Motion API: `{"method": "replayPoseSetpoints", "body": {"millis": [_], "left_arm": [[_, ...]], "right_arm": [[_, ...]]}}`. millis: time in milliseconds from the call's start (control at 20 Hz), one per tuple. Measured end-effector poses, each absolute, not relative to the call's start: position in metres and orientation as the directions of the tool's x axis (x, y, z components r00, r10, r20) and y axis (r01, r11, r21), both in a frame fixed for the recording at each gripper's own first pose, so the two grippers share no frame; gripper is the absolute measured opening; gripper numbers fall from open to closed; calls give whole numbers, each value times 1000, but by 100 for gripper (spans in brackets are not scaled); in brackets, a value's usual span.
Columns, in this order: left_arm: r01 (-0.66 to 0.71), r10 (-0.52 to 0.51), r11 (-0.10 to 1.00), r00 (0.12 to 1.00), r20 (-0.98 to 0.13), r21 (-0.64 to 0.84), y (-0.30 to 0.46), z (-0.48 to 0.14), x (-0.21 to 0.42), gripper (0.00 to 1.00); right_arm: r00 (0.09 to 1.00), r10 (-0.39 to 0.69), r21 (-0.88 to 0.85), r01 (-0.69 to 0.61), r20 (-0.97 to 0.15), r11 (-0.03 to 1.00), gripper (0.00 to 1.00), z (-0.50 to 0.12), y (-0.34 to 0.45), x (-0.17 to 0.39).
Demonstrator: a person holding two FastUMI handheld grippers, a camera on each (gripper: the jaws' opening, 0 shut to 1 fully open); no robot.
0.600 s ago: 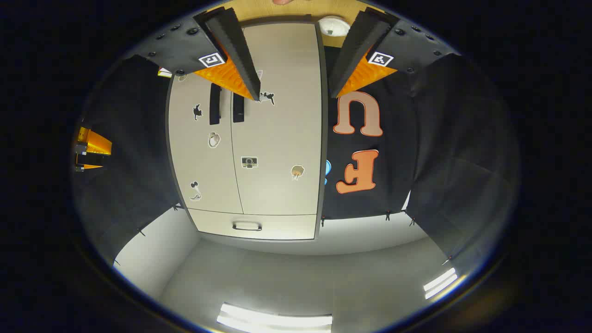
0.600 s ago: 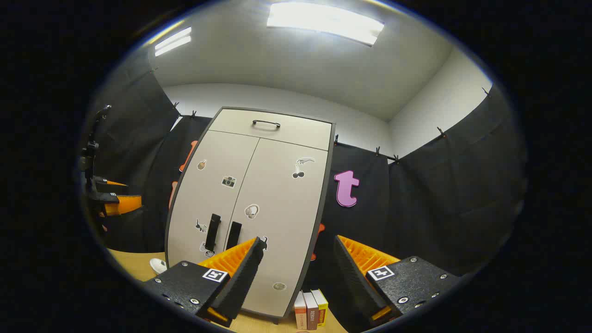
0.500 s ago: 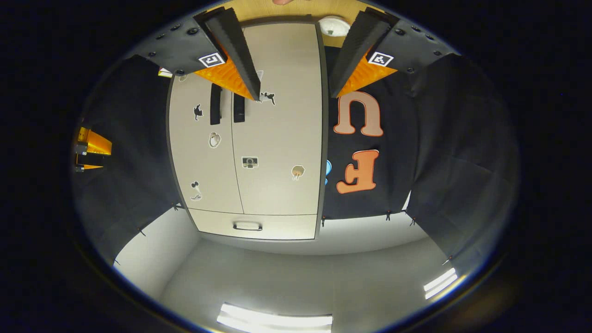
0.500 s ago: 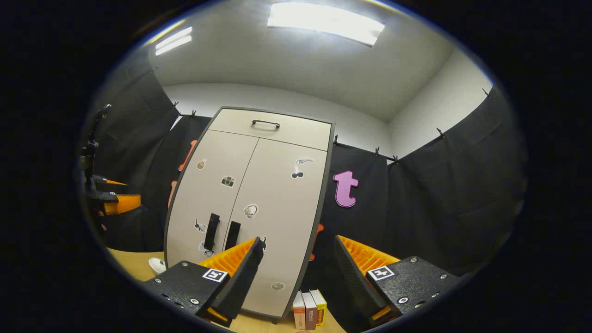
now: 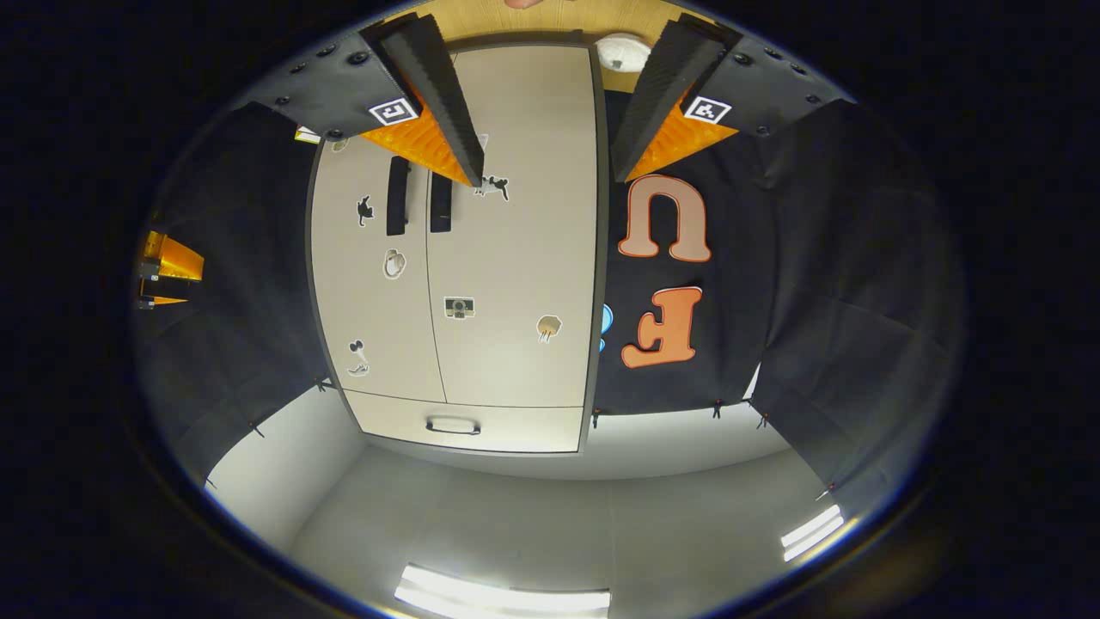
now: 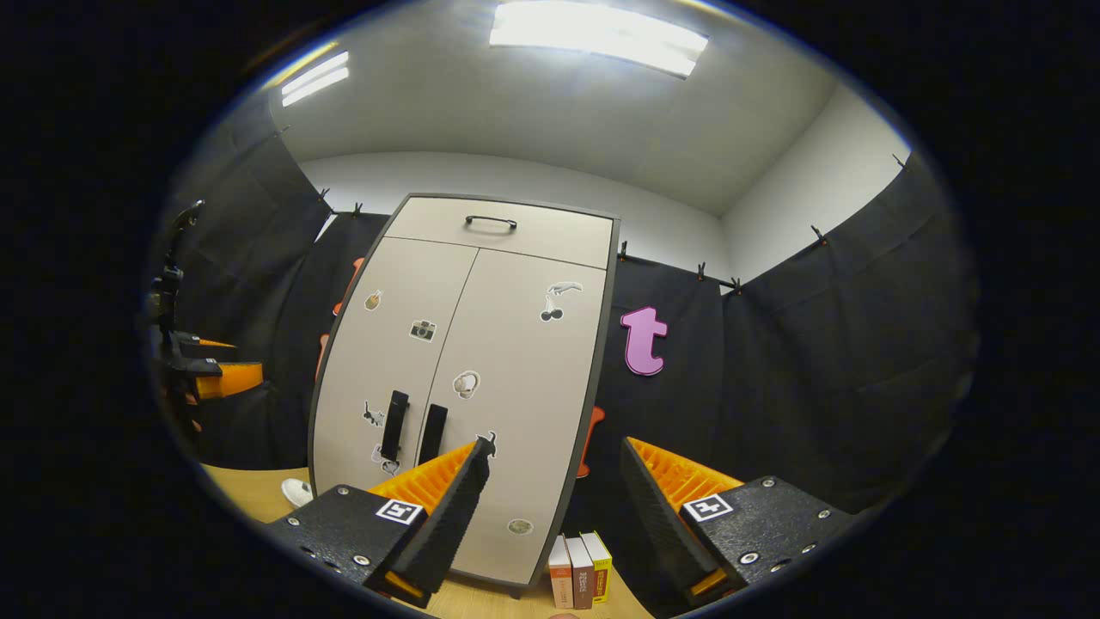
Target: Open the right door of the double-door shoe cabinet with the right hand, and open the left door with the left hand.
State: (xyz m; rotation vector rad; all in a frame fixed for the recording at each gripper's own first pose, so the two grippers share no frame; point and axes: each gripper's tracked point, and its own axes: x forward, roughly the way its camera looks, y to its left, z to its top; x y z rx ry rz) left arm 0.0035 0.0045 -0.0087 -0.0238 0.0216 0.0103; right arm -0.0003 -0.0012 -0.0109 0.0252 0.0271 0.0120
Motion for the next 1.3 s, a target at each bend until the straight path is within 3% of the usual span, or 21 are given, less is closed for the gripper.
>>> {"method": "replayPoseSetpoints", "body": {"millis": [1300], "left_arm": [[21, -24, 998, 998, -60, -51, 3, -33, 9, 97]], "right_arm": [[995, 65, 58, -60, -82, 997, 94, -39, 21, 14]]}}
